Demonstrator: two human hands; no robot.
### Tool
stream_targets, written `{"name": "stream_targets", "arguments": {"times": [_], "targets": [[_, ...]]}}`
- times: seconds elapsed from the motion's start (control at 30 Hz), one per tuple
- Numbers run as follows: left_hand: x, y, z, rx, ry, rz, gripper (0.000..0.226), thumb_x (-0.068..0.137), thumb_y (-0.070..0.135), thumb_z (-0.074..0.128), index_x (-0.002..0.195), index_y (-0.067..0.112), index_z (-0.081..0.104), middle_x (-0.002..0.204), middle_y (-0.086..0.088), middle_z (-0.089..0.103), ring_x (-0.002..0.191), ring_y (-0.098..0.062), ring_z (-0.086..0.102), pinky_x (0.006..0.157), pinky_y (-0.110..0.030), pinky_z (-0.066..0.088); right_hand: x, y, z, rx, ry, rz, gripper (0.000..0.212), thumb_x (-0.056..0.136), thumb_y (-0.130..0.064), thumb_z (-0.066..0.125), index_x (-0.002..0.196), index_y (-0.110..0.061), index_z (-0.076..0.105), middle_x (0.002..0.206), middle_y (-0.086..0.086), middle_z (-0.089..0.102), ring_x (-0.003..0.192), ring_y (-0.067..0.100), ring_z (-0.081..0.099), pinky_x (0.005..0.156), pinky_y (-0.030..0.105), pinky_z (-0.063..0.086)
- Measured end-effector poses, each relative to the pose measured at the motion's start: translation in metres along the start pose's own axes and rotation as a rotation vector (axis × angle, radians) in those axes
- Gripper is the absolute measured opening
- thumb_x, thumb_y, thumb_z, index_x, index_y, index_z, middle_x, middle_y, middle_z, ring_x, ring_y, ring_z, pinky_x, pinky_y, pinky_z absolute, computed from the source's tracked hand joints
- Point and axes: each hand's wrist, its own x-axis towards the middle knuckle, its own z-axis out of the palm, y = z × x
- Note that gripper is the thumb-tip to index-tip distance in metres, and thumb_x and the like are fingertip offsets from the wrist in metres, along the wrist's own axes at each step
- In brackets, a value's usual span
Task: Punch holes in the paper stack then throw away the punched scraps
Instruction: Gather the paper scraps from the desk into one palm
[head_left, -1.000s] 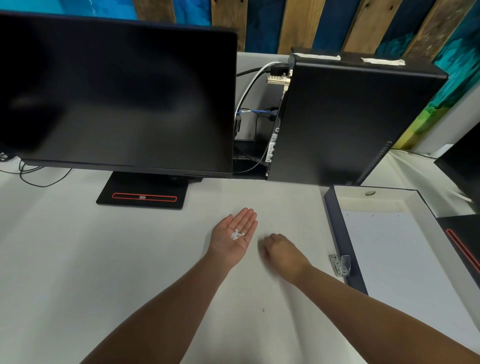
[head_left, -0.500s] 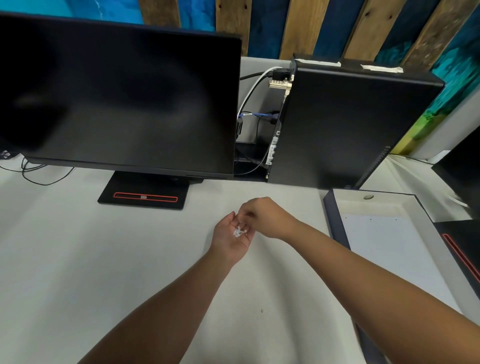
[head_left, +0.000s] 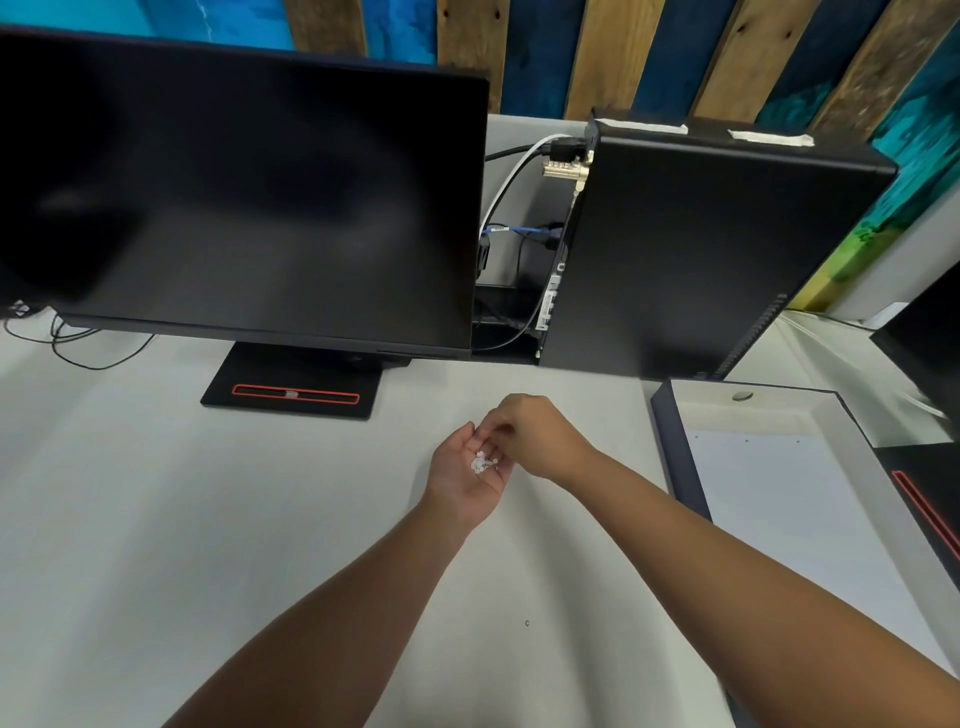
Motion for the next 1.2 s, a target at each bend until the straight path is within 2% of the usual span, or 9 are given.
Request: {"name": "stream_targets", "arguments": {"times": [0.13, 0.4, 0.6, 0.67, 0.73, 0.87, 1.0, 1.07, 1.2], "targets": [[-0.004, 0.001, 0.001, -0.020, -0.052, -0.010, 0.038, 0.101, 0.018, 0.035, 0.098, -0.005, 0.065, 0.085, -0.017, 0.073, 0.078, -0.023, 0.070, 0.087, -0.034, 0.051, -0.007, 0.011, -0.006, 0.085, 0.169, 0.033, 0.017, 0.087, -0.007, 0.054, 0.089, -0.010, 0.071, 0.091, 0.005, 0.065, 0.080, 0.014, 0.057, 0.069, 0.014, 0.042], [-0.002, 0.014, -0.006, -0.047, -0.096, -0.006, 0.038, 0.101, 0.018, 0.035, 0.110, -0.006, 0.062, 0.108, -0.019, 0.070, 0.109, -0.029, 0.062, 0.095, -0.039, 0.048, -0.045, 0.071, 0.023, 0.101, 0.232, 0.187, 0.023, 0.092, -0.005, 0.050, 0.105, -0.005, 0.068, 0.110, 0.006, 0.068, 0.099, 0.019, 0.061, 0.085, 0.017, 0.039], [0.000, 0.018, -0.010, -0.073, -0.105, 0.000, 0.038, 0.101, 0.018, 0.034, 0.110, -0.006, 0.062, 0.104, -0.019, 0.071, 0.108, -0.029, 0.062, 0.098, -0.039, 0.046, -0.076, 0.093, 0.061, -0.051, 0.249, 0.117, 0.019, 0.077, 0.003, 0.043, 0.066, -0.012, 0.039, 0.068, 0.001, 0.044, 0.064, 0.021, 0.040, 0.061, 0.037, 0.041], [0.002, 0.019, -0.012, -0.088, -0.104, -0.001, 0.038, 0.101, 0.019, 0.034, 0.110, -0.006, 0.062, 0.104, -0.019, 0.072, 0.107, -0.029, 0.062, 0.098, -0.039, 0.046, -0.088, 0.100, 0.079, -0.122, 0.271, 0.127, 0.011, 0.084, -0.010, 0.043, 0.085, -0.010, 0.055, 0.090, 0.004, 0.057, 0.085, 0.023, 0.052, 0.081, 0.041, 0.047], [0.002, 0.018, -0.014, -0.090, -0.102, -0.003, 0.039, 0.102, 0.019, 0.033, 0.111, -0.005, 0.061, 0.103, -0.020, 0.072, 0.106, -0.030, 0.062, 0.096, -0.039, 0.047, -0.096, 0.102, 0.093, -0.160, 0.211, 0.185, 0.048, 0.091, -0.030, 0.033, 0.127, -0.004, 0.051, 0.135, 0.013, 0.052, 0.128, 0.031, 0.043, 0.112, 0.047, 0.031], [0.003, 0.014, -0.014, -0.085, -0.100, -0.016, 0.039, 0.102, 0.019, 0.033, 0.111, -0.006, 0.061, 0.104, -0.020, 0.072, 0.105, -0.030, 0.063, 0.094, -0.041, 0.048, -0.097, 0.105, 0.102, -0.159, 0.114, 0.151, 0.062, 0.094, -0.043, 0.022, 0.147, -0.012, 0.024, 0.156, 0.004, 0.020, 0.147, 0.021, 0.009, 0.117, 0.033, -0.002], [0.004, 0.010, -0.010, -0.069, -0.096, -0.024, 0.037, 0.101, 0.018, 0.035, 0.109, -0.006, 0.062, 0.103, -0.020, 0.072, 0.105, -0.029, 0.063, 0.094, -0.040, 0.048, -0.096, 0.110, 0.086, -0.091, 0.282, 0.122, 0.028, 0.091, -0.016, 0.036, 0.110, -0.009, 0.056, 0.113, 0.004, 0.060, 0.106, 0.024, 0.055, 0.096, 0.030, 0.041], [0.004, 0.008, -0.009, -0.071, -0.101, -0.028, 0.036, 0.100, 0.017, 0.036, 0.109, -0.006, 0.063, 0.103, -0.020, 0.072, 0.106, -0.029, 0.063, 0.092, -0.040, 0.049, -0.100, 0.114, 0.074, -0.069, 0.394, 0.166, 0.013, 0.086, -0.005, 0.040, 0.078, -0.014, 0.045, 0.075, -0.004, 0.043, 0.070, 0.017, 0.041, 0.064, 0.026, 0.035], [0.005, 0.004, -0.007, -0.060, -0.100, -0.038, 0.036, 0.100, 0.017, 0.037, 0.109, -0.006, 0.063, 0.103, -0.019, 0.072, 0.106, -0.029, 0.064, 0.091, -0.039, 0.049, -0.113, 0.128, 0.075, -0.145, 0.421, 0.138, 0.005, 0.090, -0.007, 0.046, 0.089, -0.007, 0.051, 0.078, -0.008, 0.035, 0.074, 0.013, 0.035, 0.068, 0.018, 0.030]]}}
